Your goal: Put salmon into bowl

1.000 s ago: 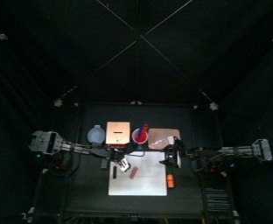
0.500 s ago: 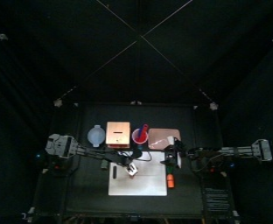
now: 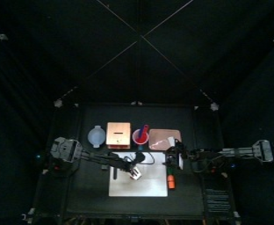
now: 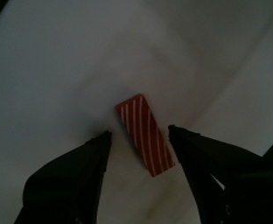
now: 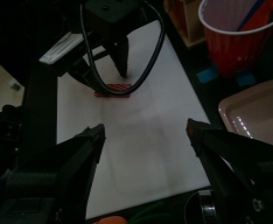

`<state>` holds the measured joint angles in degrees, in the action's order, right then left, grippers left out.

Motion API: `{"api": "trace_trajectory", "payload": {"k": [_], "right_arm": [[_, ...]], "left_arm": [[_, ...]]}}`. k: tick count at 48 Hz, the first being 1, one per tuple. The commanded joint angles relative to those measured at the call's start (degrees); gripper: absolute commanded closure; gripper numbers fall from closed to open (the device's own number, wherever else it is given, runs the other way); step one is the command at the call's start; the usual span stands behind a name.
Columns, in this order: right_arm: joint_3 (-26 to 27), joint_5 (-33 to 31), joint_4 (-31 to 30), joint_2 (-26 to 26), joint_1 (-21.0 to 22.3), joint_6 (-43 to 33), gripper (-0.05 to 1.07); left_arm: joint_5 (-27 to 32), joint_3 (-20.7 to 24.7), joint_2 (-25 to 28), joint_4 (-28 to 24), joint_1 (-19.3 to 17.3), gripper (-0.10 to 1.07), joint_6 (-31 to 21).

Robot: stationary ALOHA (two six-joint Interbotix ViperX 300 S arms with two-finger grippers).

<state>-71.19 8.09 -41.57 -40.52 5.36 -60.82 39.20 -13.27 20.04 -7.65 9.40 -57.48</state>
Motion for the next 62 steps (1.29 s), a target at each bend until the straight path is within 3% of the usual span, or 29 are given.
{"api": "trace_trajectory", "payload": {"k": [1,16,41,48,62], "right_arm": [[0.4,0.4,0.1,-0.1,0.1,0.0,0.0],[-0.4,0.4,0.2,-0.1,0.0,-0.5,0.0],[-1.0,0.4,1.8,-0.1,0.1,-0.5,0.0],[-1.1,0.4,2.2,-0.1,0.1,-0.5,0.0],[-1.1,-0.8,2.2,-0.1,0.0,-0.7,0.0]], "left_arm": [[-0.3,1.1,-0.5,-2.0,0.2,0.08,-1.8],[0.0,0.2,-0.2,-4.4,1.0,0.13,-6.8],[0.4,0.3,-0.3,-3.0,1.8,0.34,-7.1],[3.3,0.0,-5.0,-5.3,1.8,0.34,-6.5],[16.7,-5.0,-21.5,-11.3,1.4,0.35,-6.5]]}}
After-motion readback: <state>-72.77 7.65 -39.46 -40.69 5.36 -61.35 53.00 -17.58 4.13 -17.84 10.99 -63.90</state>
